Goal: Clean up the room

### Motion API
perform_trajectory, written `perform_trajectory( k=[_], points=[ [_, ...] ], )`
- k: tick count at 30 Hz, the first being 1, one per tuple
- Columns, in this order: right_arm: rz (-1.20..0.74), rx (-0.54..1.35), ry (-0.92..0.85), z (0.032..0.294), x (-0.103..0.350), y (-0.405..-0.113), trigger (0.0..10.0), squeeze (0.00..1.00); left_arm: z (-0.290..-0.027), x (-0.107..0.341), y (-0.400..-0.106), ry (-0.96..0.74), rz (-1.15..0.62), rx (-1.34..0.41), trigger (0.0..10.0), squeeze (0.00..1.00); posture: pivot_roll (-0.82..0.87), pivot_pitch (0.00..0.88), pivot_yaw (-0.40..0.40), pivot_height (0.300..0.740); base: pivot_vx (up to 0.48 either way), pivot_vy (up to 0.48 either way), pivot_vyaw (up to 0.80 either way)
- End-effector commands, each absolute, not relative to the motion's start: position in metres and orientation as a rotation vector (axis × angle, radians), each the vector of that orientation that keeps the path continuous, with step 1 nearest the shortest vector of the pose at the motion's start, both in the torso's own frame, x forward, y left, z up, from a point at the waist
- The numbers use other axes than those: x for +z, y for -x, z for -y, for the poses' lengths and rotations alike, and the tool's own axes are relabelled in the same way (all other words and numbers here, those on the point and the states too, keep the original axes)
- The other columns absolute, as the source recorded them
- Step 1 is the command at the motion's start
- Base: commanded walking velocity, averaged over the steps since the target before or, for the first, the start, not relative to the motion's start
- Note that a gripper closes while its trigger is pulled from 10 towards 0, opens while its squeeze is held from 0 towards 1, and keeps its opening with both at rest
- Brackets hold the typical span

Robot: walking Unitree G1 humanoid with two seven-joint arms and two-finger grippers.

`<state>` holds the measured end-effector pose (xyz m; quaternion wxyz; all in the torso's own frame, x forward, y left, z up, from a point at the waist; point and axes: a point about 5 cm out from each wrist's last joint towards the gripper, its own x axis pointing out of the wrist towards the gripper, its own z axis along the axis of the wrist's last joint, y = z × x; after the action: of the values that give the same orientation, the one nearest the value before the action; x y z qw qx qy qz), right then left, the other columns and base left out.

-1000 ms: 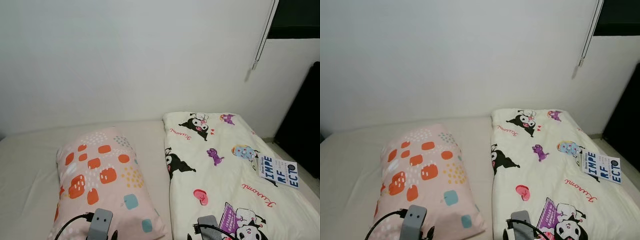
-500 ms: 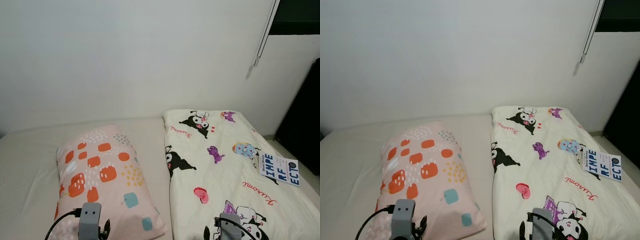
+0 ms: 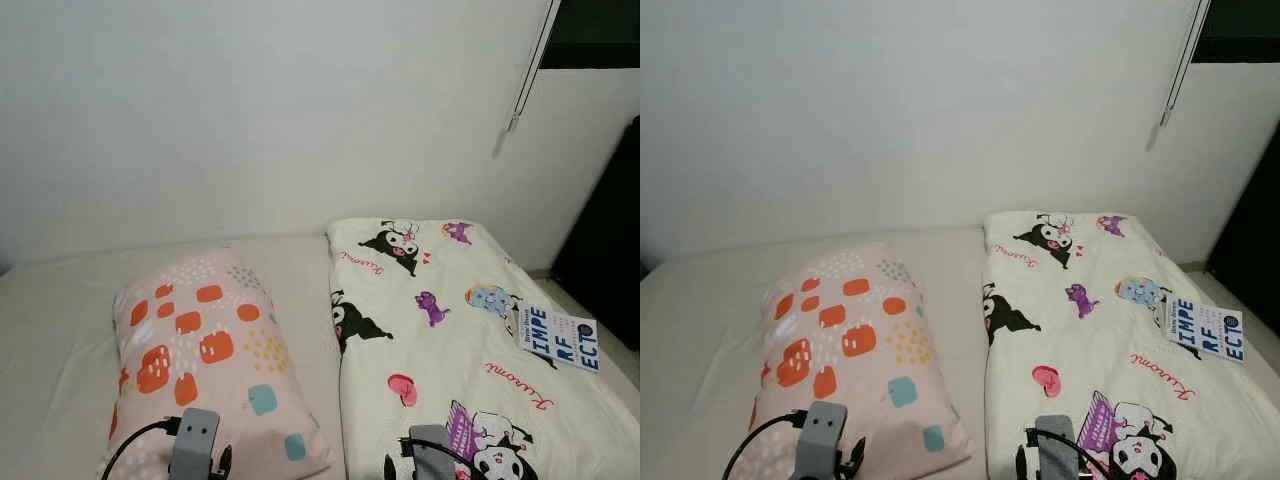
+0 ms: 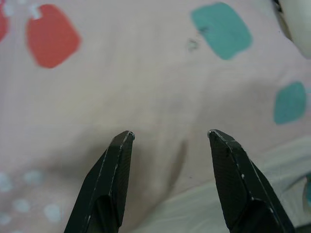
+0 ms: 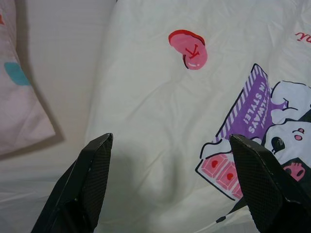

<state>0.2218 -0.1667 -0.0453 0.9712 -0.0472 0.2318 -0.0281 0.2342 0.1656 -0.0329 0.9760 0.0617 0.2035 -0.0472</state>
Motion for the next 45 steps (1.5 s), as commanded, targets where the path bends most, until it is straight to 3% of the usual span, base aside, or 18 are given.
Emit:
perform_trajectory(
  k=[1,45],
  points=[
    [-0.485,-0.054,0.091,0.1672,-0.0475,-0.2196,10.0,0.00,-0.1626,-0.0354,-0.2292,-0.146,-0.410,-0.125,10.0,0.00,0.02,0.084,-0.013,0.740,0.000,0.000,0.00],
    [-0.503,-0.051,0.089,0.1677,-0.0490,-0.2188,10.0,0.00,-0.1585,-0.0348,-0.2303,-0.175,-0.406,-0.142,10.0,0.00,0.03,0.082,-0.012,0.740,0.000,0.000,0.00]
  ],
)
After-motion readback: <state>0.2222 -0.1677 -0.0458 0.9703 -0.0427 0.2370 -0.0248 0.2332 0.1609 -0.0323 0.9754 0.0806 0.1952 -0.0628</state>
